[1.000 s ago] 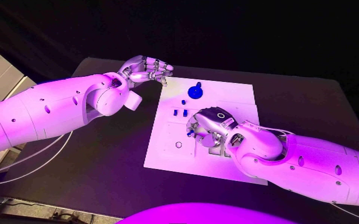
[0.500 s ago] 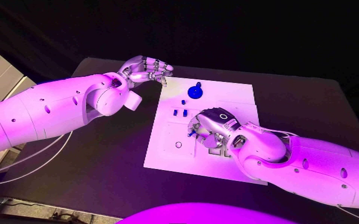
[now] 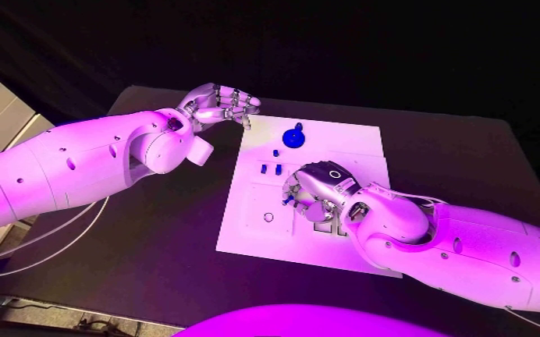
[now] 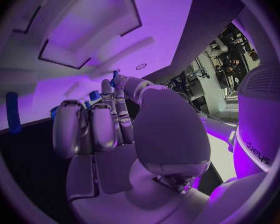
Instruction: Assemble the parts on the task board
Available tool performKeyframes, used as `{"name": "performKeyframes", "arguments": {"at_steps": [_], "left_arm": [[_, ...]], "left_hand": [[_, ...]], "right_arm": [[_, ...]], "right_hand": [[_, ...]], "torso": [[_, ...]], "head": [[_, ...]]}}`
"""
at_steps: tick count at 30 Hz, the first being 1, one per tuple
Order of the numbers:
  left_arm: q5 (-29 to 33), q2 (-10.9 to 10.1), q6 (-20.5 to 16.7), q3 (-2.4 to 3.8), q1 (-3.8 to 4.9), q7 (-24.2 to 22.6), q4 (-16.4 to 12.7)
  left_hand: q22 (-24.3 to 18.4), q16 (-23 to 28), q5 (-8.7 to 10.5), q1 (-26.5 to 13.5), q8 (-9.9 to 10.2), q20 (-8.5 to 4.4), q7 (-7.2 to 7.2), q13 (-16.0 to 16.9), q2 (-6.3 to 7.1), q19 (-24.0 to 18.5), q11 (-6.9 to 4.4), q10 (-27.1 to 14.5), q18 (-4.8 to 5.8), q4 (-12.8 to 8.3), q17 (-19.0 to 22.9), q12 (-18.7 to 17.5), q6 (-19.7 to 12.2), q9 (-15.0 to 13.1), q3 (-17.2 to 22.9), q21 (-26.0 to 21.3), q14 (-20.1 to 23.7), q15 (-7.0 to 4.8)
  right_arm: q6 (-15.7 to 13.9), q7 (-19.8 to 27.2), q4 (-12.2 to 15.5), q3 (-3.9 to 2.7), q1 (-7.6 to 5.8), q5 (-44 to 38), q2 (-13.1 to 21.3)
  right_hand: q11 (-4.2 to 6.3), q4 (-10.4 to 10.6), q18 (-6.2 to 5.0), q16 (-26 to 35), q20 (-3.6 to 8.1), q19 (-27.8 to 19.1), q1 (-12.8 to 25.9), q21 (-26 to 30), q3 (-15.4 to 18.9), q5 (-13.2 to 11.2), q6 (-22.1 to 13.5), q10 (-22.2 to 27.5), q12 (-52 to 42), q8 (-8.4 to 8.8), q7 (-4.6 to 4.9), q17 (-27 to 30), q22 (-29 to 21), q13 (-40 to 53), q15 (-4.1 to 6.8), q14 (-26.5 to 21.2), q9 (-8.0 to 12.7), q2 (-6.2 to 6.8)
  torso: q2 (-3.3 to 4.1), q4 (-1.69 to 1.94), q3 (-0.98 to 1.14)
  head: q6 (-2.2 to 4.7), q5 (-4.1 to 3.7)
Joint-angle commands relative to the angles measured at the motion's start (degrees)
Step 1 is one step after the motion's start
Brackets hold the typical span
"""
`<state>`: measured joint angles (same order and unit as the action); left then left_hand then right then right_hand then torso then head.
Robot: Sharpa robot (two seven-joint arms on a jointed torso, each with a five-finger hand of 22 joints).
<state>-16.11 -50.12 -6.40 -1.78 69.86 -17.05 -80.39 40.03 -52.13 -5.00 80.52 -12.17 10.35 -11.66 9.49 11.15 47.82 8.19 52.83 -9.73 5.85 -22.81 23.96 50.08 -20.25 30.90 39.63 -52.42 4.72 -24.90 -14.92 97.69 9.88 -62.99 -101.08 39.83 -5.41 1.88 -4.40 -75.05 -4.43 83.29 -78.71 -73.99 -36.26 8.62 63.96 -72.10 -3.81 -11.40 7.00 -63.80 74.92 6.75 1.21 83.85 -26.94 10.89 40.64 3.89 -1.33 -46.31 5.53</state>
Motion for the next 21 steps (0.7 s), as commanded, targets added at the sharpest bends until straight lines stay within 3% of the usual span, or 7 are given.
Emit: {"name": "performKeyframes", "arguments": {"at_steps": [1, 12, 21], "left_arm": [[0.2, 0.0, 0.3, 0.05, 0.01, -0.2, -0.2], [0.2, -0.1, 0.2, 0.05, 0.02, -0.3, -0.3], [0.2, -0.1, 0.2, 0.05, 0.02, -0.2, -0.3]], "left_hand": [[-0.1, 0.2, 0.23, 0.3, 0.1, 0.03, 0.04, -0.1, -0.11, 0.3, 0.18, -0.4, -0.62, 0.0, 0.1, -0.1, -0.5, 0.1, -0.2, -0.3, -0.2, 0.03], [-0.1, 0.3, 0.23, 0.3, 0.1, 0.05, 0.03, -0.1, -0.12, 0.2, 0.2, -0.5, -0.61, 0.1, 0.1, -0.1, -0.5, 0.1, -0.3, -0.4, -0.2, 0.06], [-0.1, 0.3, 0.23, 0.3, 0.1, 0.05, 0.03, -0.1, -0.12, 0.2, 0.2, -0.5, -0.61, 0.1, 0.1, -0.1, -0.5, 0.1, -0.3, -0.4, -0.2, 0.06]], "right_arm": [[1.3, -0.4, 0.0, 0.03, 0.05, -0.8, -0.2], [1.8, -0.3, 0.2, 0.04, 0.05, -0.7, -0.8], [4.1, -1.7, 0.0, 0.04, 0.05, -1.2, -1.3]], "right_hand": [[2.47, -0.4, 0.76, -0.4, 0.15, 0.1, 0.0, 0.1, 0.1, 0.4, -0.2, -3.0, -0.2, -0.2, 0.0, 0.0, 4.2, 0.1, 0.39, 1.7, 0.0, -0.05], [2.47, -0.3, 0.76, -0.4, 0.14, 0.1, 0.1, 0.1, 0.1, 0.3, -0.2, -3.0, -0.2, -0.23, 0.0, 0.1, 4.2, 0.1, 0.39, 1.7, -0.1, -0.05], [2.45, -0.3, 0.76, -0.3, 0.14, 0.1, 0.3, 0.2, 0.2, 0.3, -0.3, -3.0, -0.1, -0.28, -0.01, 0.3, 4.2, 0.1, 0.38, 1.7, -0.2, 0.02]], "torso": [[0.03, 0.03, -0.03], [0.0, -0.02, 0.0], [0.0, -0.03, 0.06]], "head": [[-0.16, 0.03], [-0.23, 0.13], [-0.16, 0.08]]}}
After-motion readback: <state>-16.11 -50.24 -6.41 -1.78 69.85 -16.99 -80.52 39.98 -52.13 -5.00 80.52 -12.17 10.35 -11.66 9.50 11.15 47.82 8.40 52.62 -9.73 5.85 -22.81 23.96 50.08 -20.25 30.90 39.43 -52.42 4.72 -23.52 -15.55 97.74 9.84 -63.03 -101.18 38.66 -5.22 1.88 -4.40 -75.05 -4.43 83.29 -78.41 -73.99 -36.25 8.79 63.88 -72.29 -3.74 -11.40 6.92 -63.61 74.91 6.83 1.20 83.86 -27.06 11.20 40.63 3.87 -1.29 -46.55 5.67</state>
